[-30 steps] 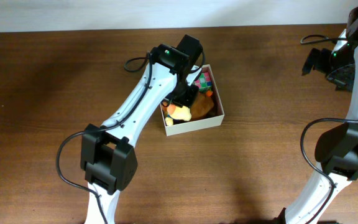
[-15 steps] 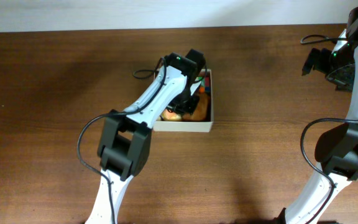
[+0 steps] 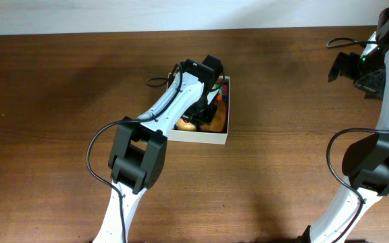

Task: Pack container
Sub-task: 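Lower the bunny into the box and push it down beside the hamster, then open the left gripper and raise it out of the box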

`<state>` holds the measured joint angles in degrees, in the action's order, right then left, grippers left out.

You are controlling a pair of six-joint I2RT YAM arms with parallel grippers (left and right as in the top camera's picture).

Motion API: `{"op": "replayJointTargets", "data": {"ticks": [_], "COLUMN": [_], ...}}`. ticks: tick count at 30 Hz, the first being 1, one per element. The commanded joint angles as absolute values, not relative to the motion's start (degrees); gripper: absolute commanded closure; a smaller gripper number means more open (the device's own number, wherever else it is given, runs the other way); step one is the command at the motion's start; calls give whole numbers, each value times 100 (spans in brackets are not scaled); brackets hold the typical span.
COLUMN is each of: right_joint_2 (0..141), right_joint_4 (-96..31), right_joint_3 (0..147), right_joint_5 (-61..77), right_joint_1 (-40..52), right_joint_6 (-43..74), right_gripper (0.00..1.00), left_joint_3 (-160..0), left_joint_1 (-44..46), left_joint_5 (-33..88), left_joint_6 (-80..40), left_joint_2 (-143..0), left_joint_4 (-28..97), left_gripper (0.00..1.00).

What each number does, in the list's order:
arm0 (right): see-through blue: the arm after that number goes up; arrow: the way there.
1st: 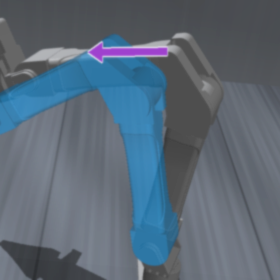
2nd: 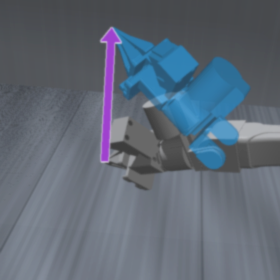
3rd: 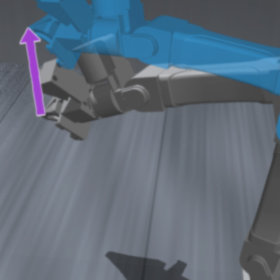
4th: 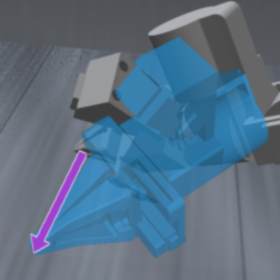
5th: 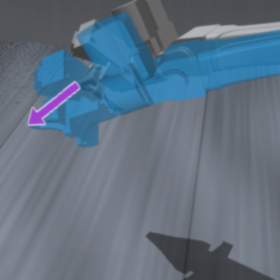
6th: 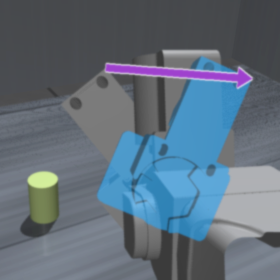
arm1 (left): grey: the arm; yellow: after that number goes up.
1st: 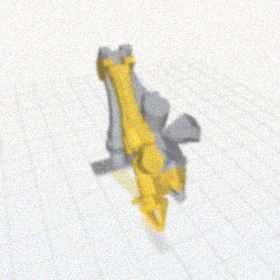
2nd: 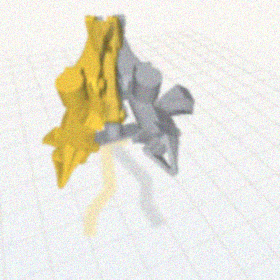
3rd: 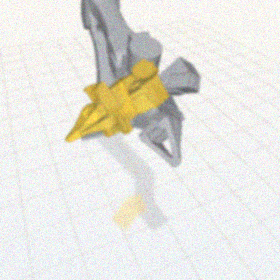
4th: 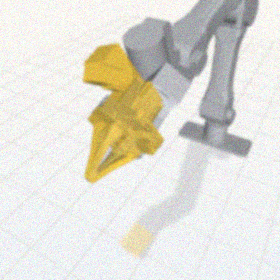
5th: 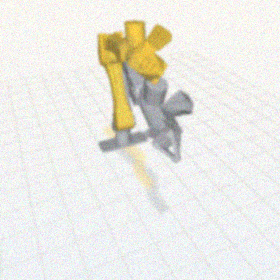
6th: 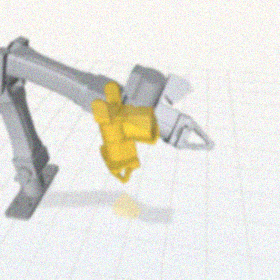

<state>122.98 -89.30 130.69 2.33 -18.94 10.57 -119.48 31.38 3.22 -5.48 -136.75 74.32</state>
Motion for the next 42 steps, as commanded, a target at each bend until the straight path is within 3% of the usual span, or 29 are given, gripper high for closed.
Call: {"op": "replayJointTargets", "data": {"ticks": [1,15,21,28,36,42], "right_joint_2": [12339,12339,12339,12339,12339,12339], "right_joint_4": [-8917,-8917,-8917,-8917,-8917,-8917], "right_joint_3": [13061,13061,13061,13061,13061,13061], "right_joint_5": [143,143,143,143,143,143], "right_joint_1": [-1876,-1876,-1876,-1876,-1876,-1876], "right_joint_6": [1103,1100,1103,1103,1103,1103], "right_gripper": [1,1,1,1,1,1], "left_joint_3": [-12366,-13600,-14046,-14846,-14914,-14899], "left_joint_1": [3098,3098,3085,2993,2919,2659], "left_joint_5": [388,399,644,589,-779,-856], "left_joint_6": [-602,-602,-644,-631,-932,-1092], "left_joint_2": [-13786,-13786,-13786,-13786,-13788,-13788], "left_joint_4": [7483,8023,8084,8886,9673,9671], "left_gripper": [98,97,83,80,79,80]}}
